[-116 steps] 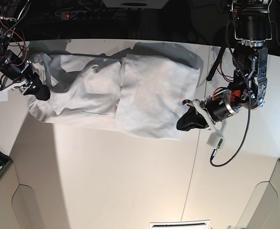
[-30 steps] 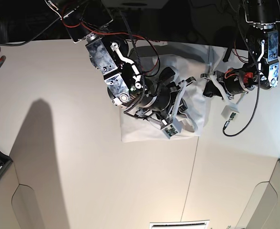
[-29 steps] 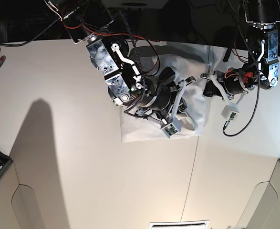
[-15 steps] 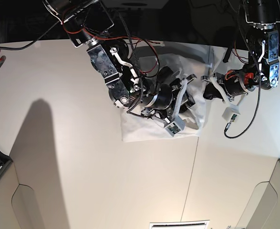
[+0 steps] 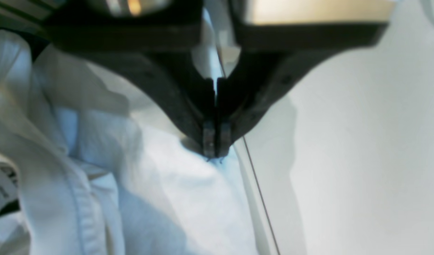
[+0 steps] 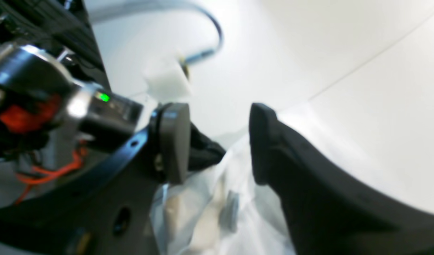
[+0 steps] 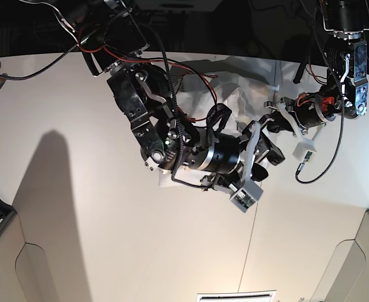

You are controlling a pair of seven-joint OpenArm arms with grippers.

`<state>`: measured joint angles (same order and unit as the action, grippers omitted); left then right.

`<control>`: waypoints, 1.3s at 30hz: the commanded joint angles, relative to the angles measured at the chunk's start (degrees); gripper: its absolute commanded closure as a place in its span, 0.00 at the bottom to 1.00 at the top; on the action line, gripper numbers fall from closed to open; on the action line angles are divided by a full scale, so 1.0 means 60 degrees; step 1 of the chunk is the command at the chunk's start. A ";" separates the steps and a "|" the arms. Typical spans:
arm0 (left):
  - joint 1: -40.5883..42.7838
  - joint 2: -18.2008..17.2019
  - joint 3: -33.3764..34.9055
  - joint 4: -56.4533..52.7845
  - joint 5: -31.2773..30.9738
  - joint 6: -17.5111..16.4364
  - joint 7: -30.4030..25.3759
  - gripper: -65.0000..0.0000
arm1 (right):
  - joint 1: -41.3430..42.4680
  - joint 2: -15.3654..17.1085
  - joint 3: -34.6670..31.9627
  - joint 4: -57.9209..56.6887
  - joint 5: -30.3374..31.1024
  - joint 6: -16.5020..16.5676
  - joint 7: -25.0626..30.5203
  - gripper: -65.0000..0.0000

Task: Layout the t-shirt on the table in an organized manner, then fold the t-shirt properly
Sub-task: 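Fold the collar end with the right gripper over toward the left gripper, then press the folded bundle with both grippers to flatten it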

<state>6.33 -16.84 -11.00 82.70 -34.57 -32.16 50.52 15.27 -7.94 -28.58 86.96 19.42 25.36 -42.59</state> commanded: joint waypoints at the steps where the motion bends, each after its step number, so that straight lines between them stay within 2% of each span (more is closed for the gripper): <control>1: -0.0124 -0.0080 -0.0044 0.0113 -0.0240 -0.0033 -0.0248 1.00 | 0.0233 -0.0127 0.0011 0.0539 -0.0073 0.0058 -0.0073 0.58; 2: -0.0127 -0.0084 -0.0047 0.0113 -0.0237 -0.0033 -0.0321 1.00 | 0.0229 -0.0127 0.0011 0.0933 -0.0401 -0.0004 -0.0444 0.62; 3: -0.0127 -0.0080 -0.0066 0.0113 -0.0233 -0.0036 -0.0390 1.00 | 0.0229 -0.0127 0.0011 0.1341 -0.0750 -0.0171 -0.0845 0.70; 5: -0.0127 -0.0080 -0.0062 0.0113 -0.0240 -0.0036 -0.0430 1.00 | 0.0215 -0.0127 0.0022 0.2116 -0.1599 -0.0863 -0.1526 0.99; 9: -0.0127 -0.0080 -0.0062 0.0113 -0.0240 -0.0036 -0.0423 1.00 | -0.0160 -0.0127 0.0426 0.3093 -0.3217 -0.2310 -0.1730 1.00; 11: -0.0127 -0.0080 -0.0062 0.0117 -0.0240 -0.0036 -0.0430 1.00 | -0.0525 -0.0106 0.0787 0.3231 -0.3421 -0.2608 -0.1745 1.00; 15: -0.0157 -0.0080 -0.0062 0.0117 -0.0251 -0.0036 -0.0455 1.00 | -0.1479 0.0015 0.1300 0.3235 -0.3428 -0.2626 -0.2018 1.00; 19: -0.0295 -0.0080 -0.0062 0.0120 -0.0321 -0.0047 -0.0455 1.00 | -0.2444 0.0572 0.1348 0.3228 -0.3858 -0.2652 -0.1825 1.00; 24: -0.0681 -0.0091 -0.0066 0.0142 -0.0488 -0.0106 -0.0448 1.00 | -0.3162 0.1224 0.1351 0.2805 -0.4171 -0.3155 -0.1268 1.00; 28: -0.0973 -0.0353 -0.0160 0.0557 -0.0481 -0.0102 -0.0266 1.00 | -0.3096 0.1271 0.1348 0.1512 -0.4171 -0.3202 -0.1031 1.00; 33: -0.0973 -0.0419 -0.1220 0.2004 -0.0495 -0.0069 -0.0117 1.00 | -0.3100 0.1268 0.1348 0.0608 -0.4167 -0.3195 -0.0637 1.00; 35: -0.0973 -0.0419 -0.1657 0.2583 -0.0914 -0.0025 -0.0098 1.00 | -0.3100 0.1268 0.1348 0.0612 -0.4171 -0.3195 -0.0641 1.00; 39: -0.0973 -0.0397 -0.1920 0.3213 -0.2947 -0.0142 0.0189 1.00 | -0.3075 0.1268 0.1348 0.0612 -0.4167 -0.3195 -0.0641 1.00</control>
<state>1.37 -18.74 -22.50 100.97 -51.53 -32.45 52.51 -3.62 -0.01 -20.47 90.30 -5.85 6.11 -45.89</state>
